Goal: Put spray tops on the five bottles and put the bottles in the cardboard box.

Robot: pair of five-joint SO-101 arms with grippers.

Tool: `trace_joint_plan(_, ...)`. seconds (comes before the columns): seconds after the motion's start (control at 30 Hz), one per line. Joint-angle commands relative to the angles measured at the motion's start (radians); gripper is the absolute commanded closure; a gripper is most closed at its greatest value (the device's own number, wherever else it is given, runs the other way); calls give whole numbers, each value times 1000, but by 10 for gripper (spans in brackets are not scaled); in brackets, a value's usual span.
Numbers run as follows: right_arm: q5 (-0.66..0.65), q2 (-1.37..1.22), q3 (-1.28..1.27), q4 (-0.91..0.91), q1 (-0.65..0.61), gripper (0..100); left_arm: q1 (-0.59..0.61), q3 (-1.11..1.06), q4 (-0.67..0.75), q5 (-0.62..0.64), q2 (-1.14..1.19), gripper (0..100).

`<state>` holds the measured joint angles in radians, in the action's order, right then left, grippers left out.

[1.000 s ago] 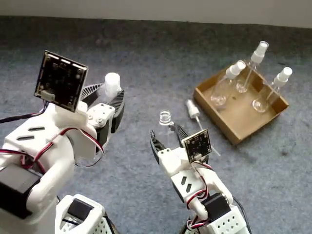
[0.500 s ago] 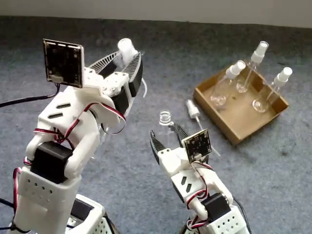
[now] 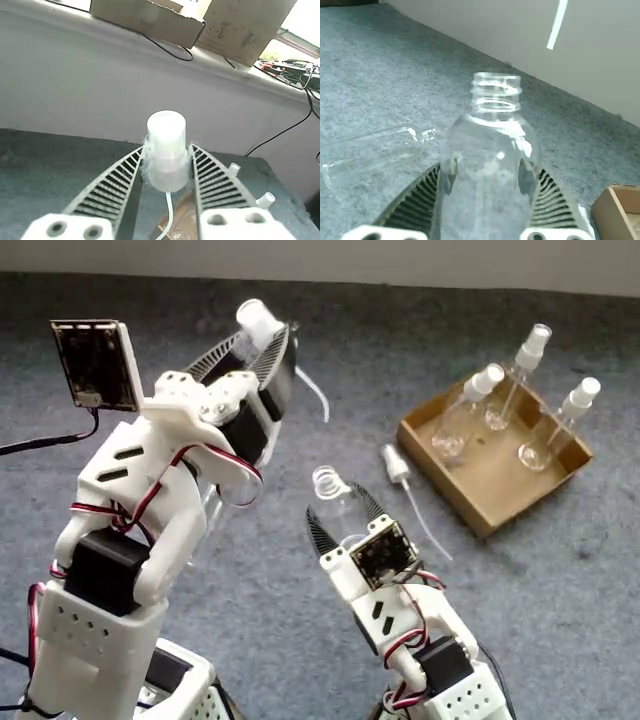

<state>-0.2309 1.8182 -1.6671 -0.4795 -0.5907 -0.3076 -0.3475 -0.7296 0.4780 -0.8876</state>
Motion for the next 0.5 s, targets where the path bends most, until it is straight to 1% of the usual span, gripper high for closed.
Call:
trace_joint_plan(0.0,-17,22,-108,24,5,897,-13,36,21,101,-18,996)
trace_joint_plan(0.07,-17,22,-108,8,5,897,-13,73,-20,104,-18,996)
trace_joint_plan(0.2,-17,22,-108,-8,5,897,-16,170,-172,104,-73,996)
trace_joint_plan(0.27,-17,22,-108,-8,5,897,-18,183,-221,104,-105,996)
trace_joint_plan(0.47,-17,22,-108,-10,5,899,-18,125,-261,104,-170,996)
